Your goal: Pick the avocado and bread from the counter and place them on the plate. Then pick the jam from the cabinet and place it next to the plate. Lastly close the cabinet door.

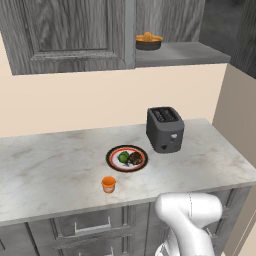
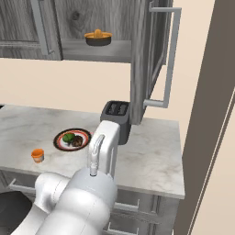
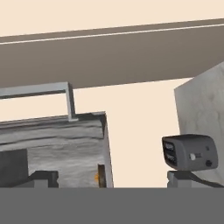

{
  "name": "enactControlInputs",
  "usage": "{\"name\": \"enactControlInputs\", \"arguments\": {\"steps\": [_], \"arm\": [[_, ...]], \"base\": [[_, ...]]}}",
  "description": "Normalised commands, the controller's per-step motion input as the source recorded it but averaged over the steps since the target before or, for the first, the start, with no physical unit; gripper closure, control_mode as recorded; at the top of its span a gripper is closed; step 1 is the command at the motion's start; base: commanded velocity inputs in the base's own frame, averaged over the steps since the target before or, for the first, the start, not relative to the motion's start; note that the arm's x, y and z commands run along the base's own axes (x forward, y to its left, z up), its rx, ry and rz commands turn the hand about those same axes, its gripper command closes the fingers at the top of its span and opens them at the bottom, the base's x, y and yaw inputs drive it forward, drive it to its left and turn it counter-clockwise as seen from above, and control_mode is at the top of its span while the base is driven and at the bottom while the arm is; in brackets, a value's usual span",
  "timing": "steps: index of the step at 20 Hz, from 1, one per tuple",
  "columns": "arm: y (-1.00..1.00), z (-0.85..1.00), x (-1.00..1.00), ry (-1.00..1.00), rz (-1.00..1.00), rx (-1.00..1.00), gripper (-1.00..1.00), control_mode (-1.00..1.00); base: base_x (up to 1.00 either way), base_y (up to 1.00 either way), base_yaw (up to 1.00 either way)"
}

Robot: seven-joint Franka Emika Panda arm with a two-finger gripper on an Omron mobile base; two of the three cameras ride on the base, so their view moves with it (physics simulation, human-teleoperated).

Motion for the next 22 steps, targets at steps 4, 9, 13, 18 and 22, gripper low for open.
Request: {"name": "enactControlInputs", "arguments": {"steps": [4, 9, 13, 18, 22], "arm": [[-0.22, 0.0, 0.24, 0.0, -0.01, 0.0, -1.0, -1.0], [-0.12, 0.0, 0.33, 0.0, 0.0, 0.0, -1.0, -1.0], [-0.16, 0.0, 0.36, 0.0, 0.0, 0.0, -1.0, -1.0], [-0.27, 0.0, 0.29, 0.0, 0.0, 0.0, -1.0, -1.0], [-0.2, 0.0, 0.18, 0.0, 0.0, 0.0, -1.0, -1.0]], "base": [[0.0, 0.0, 0.0], [0.0, 0.0, 0.0], [0.0, 0.0, 0.0], [0.0, 0.0, 0.0], [0.0, 0.0, 0.0]]}}
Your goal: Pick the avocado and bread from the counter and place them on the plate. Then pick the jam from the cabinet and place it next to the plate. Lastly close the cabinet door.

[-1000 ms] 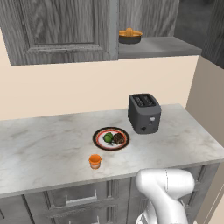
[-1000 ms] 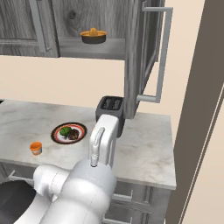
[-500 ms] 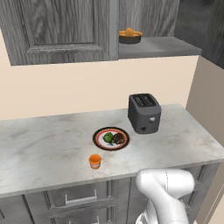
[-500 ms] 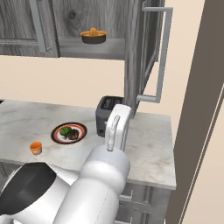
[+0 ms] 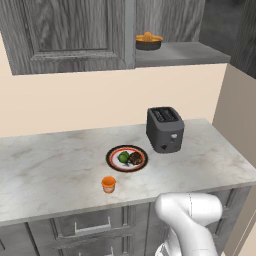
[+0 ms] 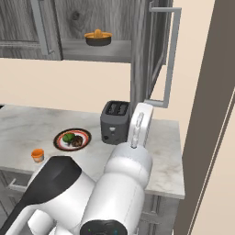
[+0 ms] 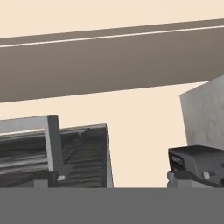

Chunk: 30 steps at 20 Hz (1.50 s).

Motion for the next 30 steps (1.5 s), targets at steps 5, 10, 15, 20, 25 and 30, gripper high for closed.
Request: {"name": "enactControlInputs", "arguments": {"steps": [5, 10, 15, 20, 25, 30], "arm": [[-0.06, 0.0, 0.19, 0.0, 0.0, 0.0, -1.0, -1.0], [0.0, 0.0, 0.15, 0.0, 0.0, 0.0, -1.0, -1.0], [0.0, 0.0, 0.2, 0.0, 0.0, 0.0, -1.0, -1.0], [0.0, 0.0, 0.12, 0.0, 0.0, 0.0, -1.0, -1.0], [0.26, 0.0, -0.07, 0.0, 0.0, 0.0, -1.0, -1.0], [0.55, 0.0, -0.06, 0.0, 0.0, 0.0, -1.0, -1.0]], "base": [[0.0, 0.0, 0.0], [0.0, 0.0, 0.0], [0.0, 0.0, 0.0], [0.0, 0.0, 0.0], [0.0, 0.0, 0.0], [0.0, 0.0, 0.0]]}}
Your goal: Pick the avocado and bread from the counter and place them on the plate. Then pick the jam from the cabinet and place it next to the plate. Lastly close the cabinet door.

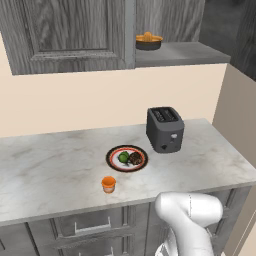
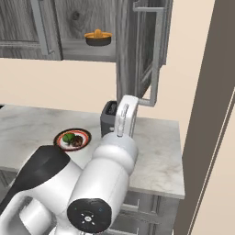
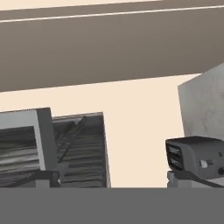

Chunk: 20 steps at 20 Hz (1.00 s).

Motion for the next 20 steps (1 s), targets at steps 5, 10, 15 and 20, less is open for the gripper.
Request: {"name": "enactControlInputs", "arguments": {"steps": [5, 10, 15, 20], "arm": [[0.66, 0.0, 0.0, 0.03, 0.01, 0.0, -1.0, -1.0], [0.77, 0.0, 0.02, 0.08, 0.03, 0.0, -1.0, -1.0], [0.65, 0.0, 0.42, 0.08, 0.01, 0.0, -1.0, -1.0], [0.15, 0.0, 0.92, 0.01, 0.0, 0.0, -1.0, -1.0]], "base": [[0.0, 0.0, 0.0], [0.0, 0.0, 0.0], [0.0, 0.0, 0.0], [0.0, 0.0, 0.0]]}}
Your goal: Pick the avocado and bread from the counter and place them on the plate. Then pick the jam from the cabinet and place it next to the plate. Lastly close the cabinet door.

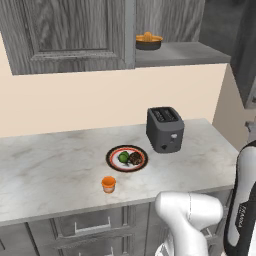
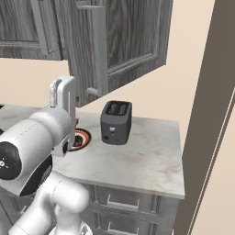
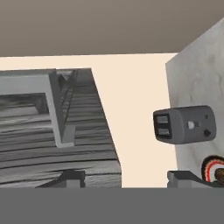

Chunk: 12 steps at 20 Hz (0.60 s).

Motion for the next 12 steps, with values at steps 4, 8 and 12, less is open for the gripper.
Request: {"name": "enactControlInputs", "arguments": {"steps": [4, 8, 12], "arm": [[-0.26, -0.02, 1.0, 0.11, 0.01, 0.07, -1.0, -1.0], [-0.21, -0.3, 1.0, 0.4, 0.06, 0.08, -1.0, -1.0], [-0.03, -0.47, 1.0, 0.59, 0.06, 0.04, -1.0, -1.0]], "base": [[0.0, 0.0, 0.0], [0.0, 0.0, 0.0], [0.0, 0.0, 0.0]]}}
